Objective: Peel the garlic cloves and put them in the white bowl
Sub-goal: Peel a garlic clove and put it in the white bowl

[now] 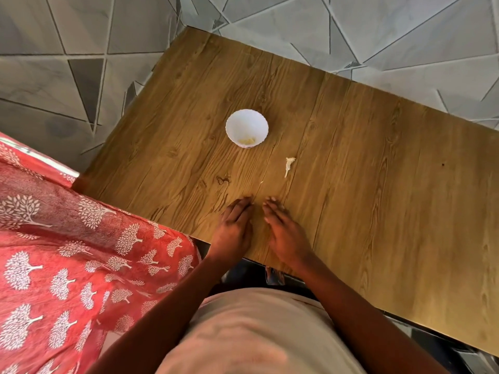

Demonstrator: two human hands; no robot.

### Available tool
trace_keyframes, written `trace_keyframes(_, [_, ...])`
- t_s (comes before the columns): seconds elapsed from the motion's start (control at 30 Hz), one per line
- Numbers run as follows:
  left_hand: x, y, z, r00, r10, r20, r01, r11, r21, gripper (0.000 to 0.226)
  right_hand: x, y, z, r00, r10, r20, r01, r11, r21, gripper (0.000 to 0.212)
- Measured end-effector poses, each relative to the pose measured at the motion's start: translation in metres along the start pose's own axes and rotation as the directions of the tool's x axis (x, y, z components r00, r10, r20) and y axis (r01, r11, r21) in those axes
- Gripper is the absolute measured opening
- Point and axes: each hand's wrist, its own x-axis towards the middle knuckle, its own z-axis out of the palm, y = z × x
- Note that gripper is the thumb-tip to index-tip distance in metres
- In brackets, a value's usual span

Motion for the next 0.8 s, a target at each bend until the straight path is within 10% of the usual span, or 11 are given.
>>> trace_keyframes(0.17, [-0.001,-0.002,-0.002,1.000,0.010,0.016,-0.009,1.000,-0.028,0.041,0.014,0.007,-0.004,0.964,0.244,-0.108,-0.238,0.969,0.070,0.048])
trace_keyframes(0.47, [-0.001,-0.008,-0.007,0.998,0.063,0.002,-0.062,0.994,-0.091,0.035,0.000,0.010,-0.005,0.980,-0.196,-0.024,0.181,0.938,-0.295,0.053])
trace_keyframes(0.8, [0.002,-0.007,-0.013,0.996,-0.086,-0.018,0.078,0.963,-0.259,0.031,-0.005,-0.007,-0.005,0.969,-0.239,-0.058,0.211,0.928,-0.307,0.022])
